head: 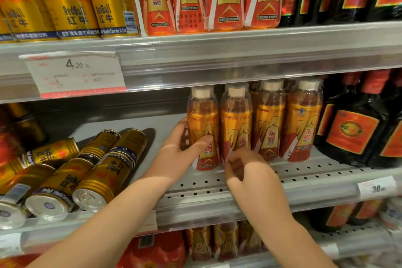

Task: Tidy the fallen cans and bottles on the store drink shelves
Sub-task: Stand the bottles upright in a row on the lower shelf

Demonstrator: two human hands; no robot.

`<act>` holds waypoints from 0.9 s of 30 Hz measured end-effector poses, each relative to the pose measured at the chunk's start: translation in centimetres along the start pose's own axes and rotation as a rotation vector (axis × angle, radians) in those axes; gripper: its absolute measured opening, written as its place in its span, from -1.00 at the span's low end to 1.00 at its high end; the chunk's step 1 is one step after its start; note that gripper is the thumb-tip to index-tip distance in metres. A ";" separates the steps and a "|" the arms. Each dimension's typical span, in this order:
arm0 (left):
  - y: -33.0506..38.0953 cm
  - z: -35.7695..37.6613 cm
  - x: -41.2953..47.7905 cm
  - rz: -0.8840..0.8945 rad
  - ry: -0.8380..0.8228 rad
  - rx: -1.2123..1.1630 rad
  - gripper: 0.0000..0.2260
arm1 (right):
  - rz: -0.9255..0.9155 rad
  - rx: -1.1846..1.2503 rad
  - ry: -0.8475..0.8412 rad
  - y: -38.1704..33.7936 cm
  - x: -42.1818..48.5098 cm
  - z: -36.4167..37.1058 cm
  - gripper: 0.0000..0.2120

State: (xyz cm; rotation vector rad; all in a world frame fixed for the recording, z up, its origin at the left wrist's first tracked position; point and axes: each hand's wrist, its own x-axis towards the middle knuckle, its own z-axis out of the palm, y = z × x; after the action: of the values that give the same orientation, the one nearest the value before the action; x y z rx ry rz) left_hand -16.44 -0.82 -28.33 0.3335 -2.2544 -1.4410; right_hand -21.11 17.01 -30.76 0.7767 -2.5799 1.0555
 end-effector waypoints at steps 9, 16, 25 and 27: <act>0.2 1.1 0.5 -0.066 -0.036 0.030 -0.59 | -0.014 0.003 -0.084 -0.3 -0.4 0.1 -0.61; 2.0 -0.9 -4.1 -0.174 0.212 0.039 -0.66 | -0.002 0.196 -0.179 -3.7 -1.1 -0.3 -0.89; 3.5 -12.3 -12.2 -0.106 0.334 0.176 -0.82 | 0.102 0.511 -0.293 -11.5 -4.0 0.3 -0.83; 2.6 -15.6 -13.6 -0.110 0.338 0.201 -0.85 | 0.102 0.515 -0.267 -13.1 -4.4 1.1 -0.83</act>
State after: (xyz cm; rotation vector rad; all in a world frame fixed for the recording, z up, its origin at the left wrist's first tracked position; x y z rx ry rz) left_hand 3.10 -6.31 -23.54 0.7183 -2.1289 -1.1101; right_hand -10.15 10.11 -25.81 0.9614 -2.6047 1.8002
